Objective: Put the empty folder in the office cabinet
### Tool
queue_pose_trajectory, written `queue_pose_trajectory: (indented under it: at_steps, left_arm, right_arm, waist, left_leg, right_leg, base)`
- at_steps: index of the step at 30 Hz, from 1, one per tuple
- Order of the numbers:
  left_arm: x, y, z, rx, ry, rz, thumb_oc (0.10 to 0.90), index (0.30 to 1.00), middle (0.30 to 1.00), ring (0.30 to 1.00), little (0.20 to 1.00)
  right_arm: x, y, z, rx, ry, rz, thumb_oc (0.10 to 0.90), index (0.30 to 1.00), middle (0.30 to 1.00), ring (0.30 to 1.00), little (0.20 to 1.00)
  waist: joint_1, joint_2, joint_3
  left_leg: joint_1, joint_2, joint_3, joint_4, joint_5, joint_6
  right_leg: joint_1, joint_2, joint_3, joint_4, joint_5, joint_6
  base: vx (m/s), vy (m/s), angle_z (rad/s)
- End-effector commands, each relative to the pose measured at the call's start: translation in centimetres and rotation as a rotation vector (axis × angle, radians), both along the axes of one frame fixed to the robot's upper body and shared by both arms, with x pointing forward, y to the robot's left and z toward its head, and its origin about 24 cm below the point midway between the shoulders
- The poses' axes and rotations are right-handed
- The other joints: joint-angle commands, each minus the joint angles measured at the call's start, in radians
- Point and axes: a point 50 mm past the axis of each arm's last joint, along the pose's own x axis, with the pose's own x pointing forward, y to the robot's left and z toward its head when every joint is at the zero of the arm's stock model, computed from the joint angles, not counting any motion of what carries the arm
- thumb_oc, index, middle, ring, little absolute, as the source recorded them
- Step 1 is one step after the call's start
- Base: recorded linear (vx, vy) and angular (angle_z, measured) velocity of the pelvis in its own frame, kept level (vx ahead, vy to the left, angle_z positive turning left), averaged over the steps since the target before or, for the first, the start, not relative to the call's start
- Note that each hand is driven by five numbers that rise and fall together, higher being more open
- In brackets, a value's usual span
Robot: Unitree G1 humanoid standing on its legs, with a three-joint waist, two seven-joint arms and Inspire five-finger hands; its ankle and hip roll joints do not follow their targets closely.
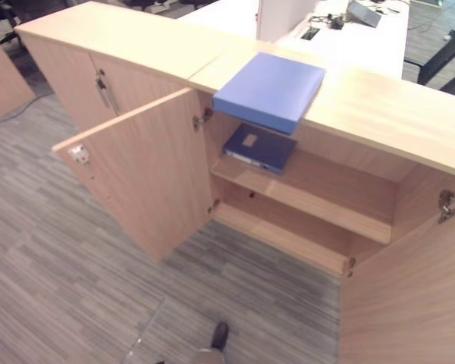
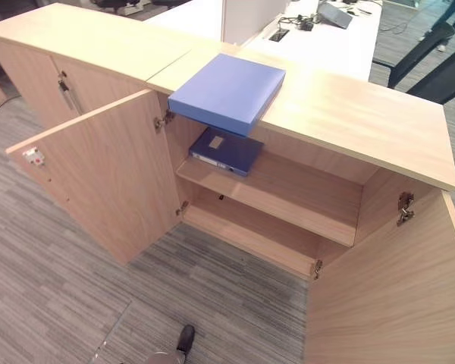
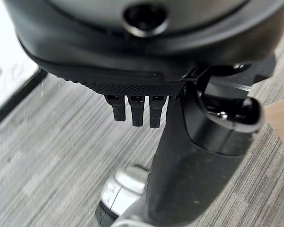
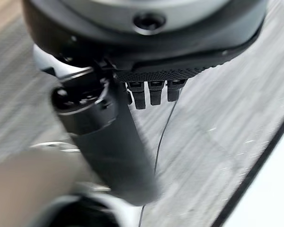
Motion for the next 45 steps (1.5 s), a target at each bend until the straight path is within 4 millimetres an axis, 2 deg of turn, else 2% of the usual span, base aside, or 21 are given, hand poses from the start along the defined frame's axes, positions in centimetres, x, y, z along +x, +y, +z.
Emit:
queue_pose_trajectory:
  at_steps: [1,2,3,6,7,9,12,13,14,16,18,19,20,21,24,29,35,37,40,41,45]
  left_arm:
    - [1.8,1.1,0.6,0.048,-0.053,-0.064,0.8,0.9,0.9,0.9,0.9]
    - [2.0,1.2,0.7,0.057,-0.061,-0.067,0.8,0.9,0.9,0.9,0.9]
    - [2.7,1.3,0.9,0.068,-0.088,-0.068,0.8,0.9,0.9,0.9,0.9]
    - [3.2,1.5,1.1,0.071,-0.11,-0.062,0.8,0.9,0.9,0.9,0.9]
    - [3.7,1.6,1.3,0.075,-0.131,-0.063,0.8,0.9,0.9,0.9,0.9]
    - [3.7,1.6,1.3,0.076,-0.132,-0.066,0.8,0.9,0.9,0.9,0.9]
    - [3.4,1.4,1.2,0.072,-0.117,-0.089,0.8,0.9,0.9,0.9,0.9]
    - [3.1,1.1,1.0,0.064,-0.103,-0.102,0.8,0.9,0.9,0.9,0.9]
    - [3.1,1.1,1.0,0.064,-0.103,-0.103,0.8,0.9,0.9,0.9,0.9]
    - [2.6,0.6,0.7,0.049,-0.085,-0.103,0.8,0.9,0.9,0.9,0.9]
    - [1.6,0.4,0.4,0.04,-0.044,-0.106,0.8,0.9,0.9,0.9,0.9]
    - [0.6,0.5,0.2,0.041,-0.007,-0.092,0.8,0.9,0.9,0.9,0.9]
    - [0.2,0.5,0.2,0.041,0.004,-0.082,0.8,0.9,0.9,0.9,0.9]
    - [-0.1,0.4,0.1,0.036,0.013,-0.075,0.8,0.9,0.9,0.9,0.9]
    - [-1.1,0.1,-0.1,0.035,0.043,-0.071,0.8,0.9,0.9,0.9,0.9]
    - [-2.3,-0.4,-0.4,0.012,0.062,-0.007,0.8,0.9,0.9,0.9,0.9]
    - [0.0,-0.1,0.0,0.041,0.001,-0.032,0.8,0.9,0.9,0.9,0.9]
    - [2.6,-0.4,0.4,0.048,-0.081,-0.06,0.8,0.9,0.9,0.9,0.9]
    - [4.0,-0.9,0.7,0.05,-0.129,-0.083,0.8,0.9,0.9,0.9,0.9]
    - [4.8,-1.2,0.9,0.057,-0.149,-0.125,0.8,0.9,0.9,0.9,0.9]
    - [6.0,-1.4,1.2,0.064,-0.187,-0.148,0.8,0.9,0.9,0.9,0.9]
  right_arm:
    - [2.1,-1.7,0.7,-0.044,-0.062,-0.008,0.8,0.9,0.9,0.9,0.9]
    - [2.6,-1.4,0.7,-0.038,-0.08,-0.003,0.8,0.9,0.9,0.9,0.9]
    - [4.1,-0.7,0.8,-0.019,-0.129,0.017,0.8,0.9,0.9,0.9,0.9]
    - [5.1,-0.3,0.9,-0.002,-0.164,0.02,0.8,0.9,0.9,0.9,0.9]
    - [5.3,0.0,0.9,0.01,-0.175,0.005,0.8,0.9,0.9,0.9,0.9]
    - [5.2,0.1,0.9,0.01,-0.168,0.015,0.8,0.9,0.9,0.9,0.9]
    - [4.6,0.3,0.7,0.001,-0.14,0.054,0.8,0.9,0.9,0.9,0.9]
    - [4.5,0.3,0.6,0.0,-0.136,0.059,0.8,0.9,0.9,0.9,0.9]
    - [4.5,0.3,0.7,0.0,-0.136,0.059,0.8,0.9,0.9,0.9,0.9]
    - [4.7,0.1,0.8,-0.007,-0.151,0.033,0.8,0.9,0.9,0.9,0.9]
    - [4.7,0.0,0.8,-0.013,-0.156,0.022,0.8,0.9,0.9,0.9,0.9]
    - [5.6,0.1,1.0,0.007,-0.215,-0.051,0.8,0.9,0.9,0.9,0.9]
    - [6.1,0.0,1.1,0.017,-0.257,-0.113,0.8,0.9,0.9,0.9,0.9]
    - [6.2,-0.1,1.2,0.017,-0.281,-0.164,0.8,0.9,0.9,0.9,0.9]
    - [5.6,-0.5,1.1,0.002,-0.286,-0.246,0.8,0.9,0.9,0.9,0.9]
    - [4.4,-1.2,1.0,-0.016,-0.269,-0.289,0.8,0.9,0.9,0.9,0.9]
    - [6.1,-1.4,1.6,-0.014,-0.334,-0.299,0.8,0.9,0.9,0.9,0.9]
    - [6.8,-1.9,1.9,-0.027,-0.374,-0.308,0.8,0.9,0.9,0.9,0.9]
    - [7.1,-2.3,2.2,-0.046,-0.392,-0.305,0.8,0.9,0.9,0.9,0.9]
    - [7.1,-2.6,2.3,-0.061,-0.392,-0.294,0.8,0.9,0.9,0.9,0.9]
    - [7.4,-3.0,2.4,-0.078,-0.388,-0.287,0.8,0.9,0.9,0.9,0.9]
  waist:
    - [0.033,0.004,-0.021]
    - [0.037,0.006,-0.023]
    - [0.042,0.012,-0.024]
    - [0.046,0.019,-0.022]
    - [0.045,0.026,-0.017]
    - [0.042,0.027,-0.01]
    - [0.036,0.03,-0.004]
    - [0.031,0.039,0.003]
    - [0.032,0.039,0.002]
    - [0.015,0.055,0.014]
    - [0.0,0.052,0.038]
    - [-0.028,0.04,0.063]
    - [-0.044,0.037,0.067]
    - [-0.056,0.035,0.069]
    - [-0.062,0.029,0.066]
    - [-0.074,0.039,0.048]
    - [-0.078,0.026,0.091]
    - [-0.085,0.01,0.127]
    - [-0.092,0.003,0.148]
    - [-0.099,0.014,0.165]
    - [-0.099,0.004,0.178]
  left_leg:
    - [-0.004,0.011,-0.001,-0.004,-0.125,-0.015]
    - [0.004,0.0,0.017,-0.004,-0.136,-0.006]
    - [0.023,-0.021,0.051,-0.004,-0.156,0.007]
    - [0.042,-0.034,0.079,-0.004,-0.173,0.019]
    - [0.071,-0.037,0.097,-0.004,-0.201,0.022]
    - [0.086,-0.041,0.098,-0.004,-0.208,0.027]
    - [0.1,-0.045,0.1,-0.004,-0.216,0.032]
    - [0.103,-0.039,0.103,-0.004,-0.218,0.03]
    - [0.103,-0.038,0.104,-0.004,-0.219,0.03]
    - [0.102,-0.034,0.1,-0.004,-0.206,0.034]
    - [0.125,-0.038,0.094,-0.004,-0.209,0.033]
    - [0.151,-0.049,0.088,-0.004,-0.214,0.035]
    - [0.166,-0.053,0.085,-0.004,-0.222,0.034]
    - [0.173,-0.055,0.08,-0.004,-0.227,0.034]
    - [0.184,-0.062,0.067,-0.004,-0.237,0.034]
    - [0.191,-0.012,0.047,-0.004,-0.251,0.017]
    - [0.142,0.036,0.042,0.049,-0.271,-0.01]
    - [0.072,0.054,0.092,0.185,-0.31,-0.031]
    - [0.024,0.065,0.147,0.287,-0.329,-0.035]
    - [0.004,0.103,0.201,0.373,-0.342,-0.035]
    - [-0.058,0.142,0.236,0.395,-0.29,-0.035]
  right_leg:
    - [-0.024,-0.071,-0.032,0.017,0.084,0.064]
    - [-0.027,-0.088,-0.047,0.019,0.102,0.073]
    - [-0.032,-0.136,-0.102,0.04,0.154,0.087]
    - [-0.04,-0.177,-0.159,0.074,0.191,0.091]
    - [-0.037,-0.198,-0.193,0.129,0.185,0.088]
    - [-0.045,-0.198,-0.183,0.171,0.175,0.081]
    - [-0.065,-0.156,-0.166,0.194,0.141,0.062]
    - [-0.103,-0.109,-0.151,0.191,0.107,0.044]
    - [-0.104,-0.108,-0.15,0.192,0.106,0.044]
    - [-0.178,-0.046,-0.132,0.164,0.102,0.02]
    - [-0.231,0.017,-0.104,0.099,0.13,0.018]
    - [-0.291,0.081,-0.055,0.021,0.18,0.02]
    - [-0.312,0.104,-0.022,-0.007,0.198,0.026]
    - [-0.327,0.118,0.007,-0.023,0.21,0.031]
    - [-0.29,0.122,0.011,-0.062,0.216,0.018]
    - [-0.289,0.135,-0.011,-0.019,0.176,-0.01]
    - [-0.334,0.133,-0.035,0.066,0.109,-0.039]
    - [-0.325,0.123,-0.043,0.074,0.083,-0.054]
    - [-0.307,0.119,-0.053,0.069,0.068,-0.065]
    - [-0.281,0.133,-0.05,0.082,0.034,-0.076]
    - [-0.267,0.123,-0.047,0.091,0.016,-0.086]
  base:
    - [0.22,0.327,-0.41]
    - [0.27,0.411,-0.66]
    - [0.19,0.294,-0.75]
    - [0.16,0.237,-0.64]
    - [0.19,0.216,-0.55]
    - [0.13,0.116,-0.44]
    - [0.11,0.048,-0.17]
    - [0.04,-0.006,-0.04]
    - [0.01,0.009,-0.05]
    - [0.01,-0.011,-0.06]
    - [0.14,-0.092,-0.19]
    - [0.24,-0.105,-0.21]
    - [0.28,-0.09,-0.03]
    - [0.27,-0.084,0.18]
    - [0.18,-0.07,0.47]
    - [0.26,-0.156,0.48]
    - [0.13,-0.164,0.02]
    - [0.05,-0.153,-0.01]
    - [0.04,-0.117,0.38]
    - [0.08,-0.116,0.45]
    - [0.01,-0.048,0.11]
